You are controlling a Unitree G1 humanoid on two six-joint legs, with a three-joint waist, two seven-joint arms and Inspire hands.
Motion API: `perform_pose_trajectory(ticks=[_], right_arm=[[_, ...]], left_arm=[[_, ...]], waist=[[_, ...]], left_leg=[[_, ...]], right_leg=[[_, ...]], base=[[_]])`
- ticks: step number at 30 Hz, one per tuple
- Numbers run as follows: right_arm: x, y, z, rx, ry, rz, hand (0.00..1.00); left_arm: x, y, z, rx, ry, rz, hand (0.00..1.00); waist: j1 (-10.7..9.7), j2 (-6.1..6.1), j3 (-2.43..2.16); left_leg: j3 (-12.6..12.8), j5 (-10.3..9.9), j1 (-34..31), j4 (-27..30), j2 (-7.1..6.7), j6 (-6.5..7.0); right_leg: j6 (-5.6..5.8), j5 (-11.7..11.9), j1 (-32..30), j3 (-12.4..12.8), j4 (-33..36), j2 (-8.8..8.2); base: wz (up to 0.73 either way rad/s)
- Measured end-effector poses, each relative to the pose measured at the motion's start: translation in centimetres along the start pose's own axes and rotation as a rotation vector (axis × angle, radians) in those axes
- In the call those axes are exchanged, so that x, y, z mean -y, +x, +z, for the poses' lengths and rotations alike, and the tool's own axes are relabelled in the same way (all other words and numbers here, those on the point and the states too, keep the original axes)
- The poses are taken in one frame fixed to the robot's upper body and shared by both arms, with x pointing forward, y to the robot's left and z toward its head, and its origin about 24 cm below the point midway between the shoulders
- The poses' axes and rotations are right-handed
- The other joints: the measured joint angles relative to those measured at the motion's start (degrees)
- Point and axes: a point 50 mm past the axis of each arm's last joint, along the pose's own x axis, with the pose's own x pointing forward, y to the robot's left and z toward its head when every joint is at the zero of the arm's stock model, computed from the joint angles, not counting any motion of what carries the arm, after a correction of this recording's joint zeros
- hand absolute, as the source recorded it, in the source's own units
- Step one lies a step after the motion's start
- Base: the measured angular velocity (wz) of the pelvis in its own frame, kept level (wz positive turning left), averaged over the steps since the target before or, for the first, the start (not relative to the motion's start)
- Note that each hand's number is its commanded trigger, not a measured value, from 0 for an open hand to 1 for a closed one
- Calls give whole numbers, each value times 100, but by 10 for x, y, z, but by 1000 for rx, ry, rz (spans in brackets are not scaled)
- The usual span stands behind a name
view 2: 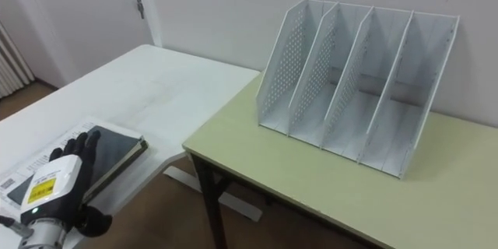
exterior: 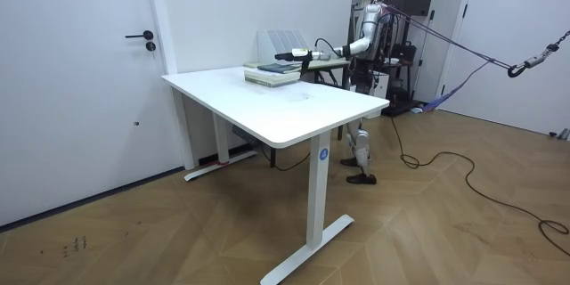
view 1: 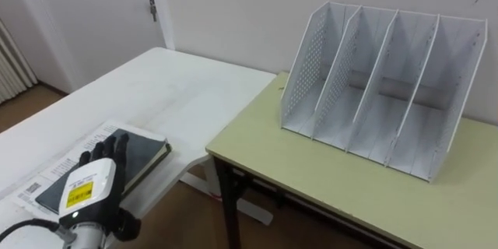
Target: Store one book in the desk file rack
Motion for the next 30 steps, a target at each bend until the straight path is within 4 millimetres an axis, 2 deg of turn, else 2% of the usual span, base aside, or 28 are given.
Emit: perform_pose_trajectory(ticks=[6, 14, 19, 22, 23, 24, 25, 30], right_arm=[[2, 0, 2, 5, 12, -12, 0], [2, 0, 3, 4, 11, -15, 0], [7, 0, 2, -5, 11, -33, 0], [7, -1, 2, -6, 15, -37, 0], [7, -1, 1, -7, 17, -40, 0], [8, -1, 1, -10, 21, -45, 0], [8, -1, 0, -14, 21, -46, 0], [9, -1, 3, 0, 21, -51, 0]], left_arm=[[0, 0, -5, -31, -47, -9, 0], [12, 1, -13, -103, -158, -100, 0], [16, 1, -17, -129, -154, -142, 0], [16, 2, -18, -132, -153, -157, 0], [16, 2, -18, -132, -155, -159, 52], [16, 4, -17, -135, -165, -163, 67], [15, 6, -17, -137, -166, -171, 100], [9, 10, -20, -134, -150, -171, 100]], waist=[[1, 33, -16], [-71, 132, 5], [-127, 186, -30], [-136, 173, -26], [-136, 170, -24], [-133, 168, -23], [-126, 165, -21], [-125, 139, -22]], left_leg=[[152, 0, -8, -1, 15, 0], [161, 0, -55, -4, 19, 0], [230, 0, -39, -2, 26, 0], [296, 0, -3, -3, 43, 0], [296, 0, -2, -3, 45, 0], [296, 0, -2, -3, 47, 0], [296, 0, -3, -3, 48, 0], [301, 0, -1, -1, 50, 0]], right_leg=[[0, 23, -26, 64, -6, 13], [3, 38, -45, 70, -1, 21], [1, 39, -47, 73, 13, 23], [-5, 42, -42, 82, 10, 34], [-6, 43, -42, 80, 10, 35], [-8, 43, -43, 79, 8, 37], [-11, 41, -51, 79, 8, 38], [-17, 36, -101, 81, 68, 45]], base=[[-5], [-1], [0], [0], [0], [0], [0], [0]])
